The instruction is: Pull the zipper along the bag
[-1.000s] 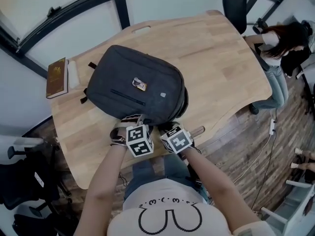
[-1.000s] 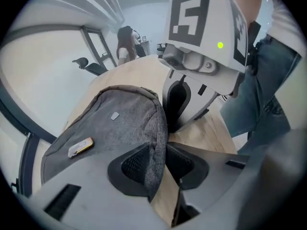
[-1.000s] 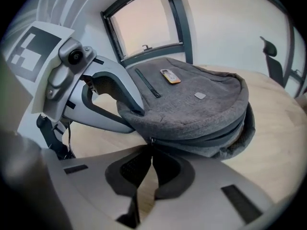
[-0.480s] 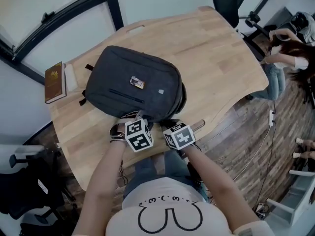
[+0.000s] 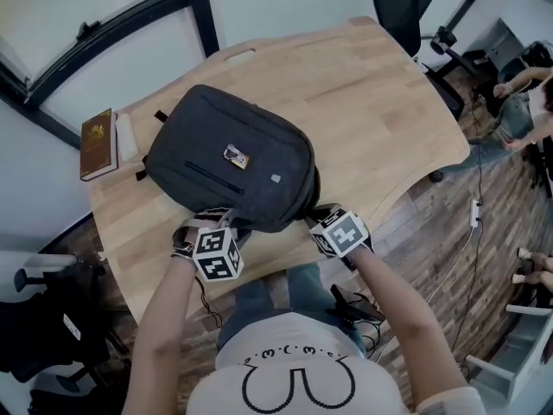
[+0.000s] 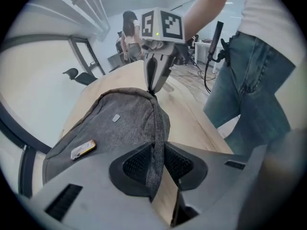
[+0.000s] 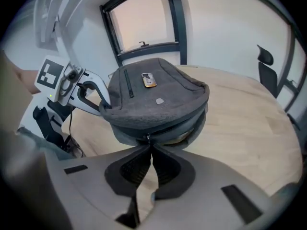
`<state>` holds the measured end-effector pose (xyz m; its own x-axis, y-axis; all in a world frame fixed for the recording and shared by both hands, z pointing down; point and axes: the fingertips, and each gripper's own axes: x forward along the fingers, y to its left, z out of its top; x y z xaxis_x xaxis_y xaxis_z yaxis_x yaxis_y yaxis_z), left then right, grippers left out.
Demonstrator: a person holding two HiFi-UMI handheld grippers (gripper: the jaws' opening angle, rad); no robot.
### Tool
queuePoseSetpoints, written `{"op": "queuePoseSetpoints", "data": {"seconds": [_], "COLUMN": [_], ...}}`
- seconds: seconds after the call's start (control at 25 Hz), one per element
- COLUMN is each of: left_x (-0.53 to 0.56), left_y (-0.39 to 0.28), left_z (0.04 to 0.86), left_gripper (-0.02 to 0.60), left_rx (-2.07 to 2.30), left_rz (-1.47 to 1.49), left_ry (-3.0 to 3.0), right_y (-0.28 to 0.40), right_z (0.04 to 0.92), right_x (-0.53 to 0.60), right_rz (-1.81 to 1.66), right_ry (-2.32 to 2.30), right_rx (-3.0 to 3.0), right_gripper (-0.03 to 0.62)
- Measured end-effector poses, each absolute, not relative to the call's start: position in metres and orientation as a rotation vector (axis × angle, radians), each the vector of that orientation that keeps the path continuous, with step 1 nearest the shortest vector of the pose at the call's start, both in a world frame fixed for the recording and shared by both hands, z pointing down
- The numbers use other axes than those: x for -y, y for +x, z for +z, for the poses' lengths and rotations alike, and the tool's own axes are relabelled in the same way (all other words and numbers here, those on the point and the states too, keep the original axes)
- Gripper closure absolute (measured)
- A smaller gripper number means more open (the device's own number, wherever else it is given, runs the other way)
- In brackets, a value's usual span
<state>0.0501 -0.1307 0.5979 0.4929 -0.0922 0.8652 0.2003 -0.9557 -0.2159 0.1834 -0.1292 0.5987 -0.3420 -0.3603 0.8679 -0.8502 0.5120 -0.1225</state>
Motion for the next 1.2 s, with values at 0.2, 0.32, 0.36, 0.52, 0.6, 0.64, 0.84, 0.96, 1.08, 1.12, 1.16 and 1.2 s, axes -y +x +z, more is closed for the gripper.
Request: {"op": "queuePoseSetpoints", "data": {"seconds": [0.2,0.32,0.36,0.52,0.6,0.64,0.84,0.96,1.08,1.12,1.16,1.2], "left_x": [0.125,0.125,0.126,0.129,0.129,0.128,0.116,0.108,0.098,0.096,0.094,0.093], "left_y": [0.036,0.032,0.029,0.004,-0.014,-0.023,-0.03,-0.012,0.007,0.013,0.016,0.017], "left_z": [0.597,0.598,0.601,0.607,0.607,0.607,0.581,0.576,0.575,0.573,0.572,0.574], "left_gripper": [0.505,0.507,0.506,0.479,0.455,0.437,0.379,0.379,0.379,0.379,0.379,0.379], "left_rx": [0.135,0.13,0.117,-0.005,-0.066,-0.093,-0.232,-0.245,-0.238,-0.246,-0.262,-0.283], "left_rz": [-1.383,-1.39,-1.414,-1.542,-1.601,-1.631,-1.62,-1.606,-1.595,-1.589,-1.59,-1.605], "left_ry": [-2.366,-2.378,-2.385,-2.473,-2.511,-2.528,-2.724,-2.75,-2.779,-2.793,-2.798,-2.79], "right_y": [0.201,0.21,0.206,0.174,0.154,0.144,0.102,0.081,0.06,0.053,0.045,0.038], "right_z": [0.605,0.607,0.607,0.609,0.609,0.609,0.609,0.61,0.608,0.607,0.605,0.605], "right_x": [0.145,0.156,0.155,0.137,0.127,0.122,0.105,0.097,0.093,0.092,0.091,0.09], "right_rz": [0.632,0.672,0.683,0.7,0.736,0.746,0.748,0.78,0.818,0.817,0.804,0.78], "right_ry": [0.933,0.968,0.954,0.821,0.742,0.703,0.533,0.456,0.395,0.375,0.352,0.326], "right_rx": [1.881,1.872,1.878,1.929,1.961,1.973,2.021,2.052,2.085,2.094,2.099,2.103], "right_gripper": [0.525,0.52,0.522,0.537,0.537,0.537,0.536,0.536,0.536,0.536,0.536,0.536]}}
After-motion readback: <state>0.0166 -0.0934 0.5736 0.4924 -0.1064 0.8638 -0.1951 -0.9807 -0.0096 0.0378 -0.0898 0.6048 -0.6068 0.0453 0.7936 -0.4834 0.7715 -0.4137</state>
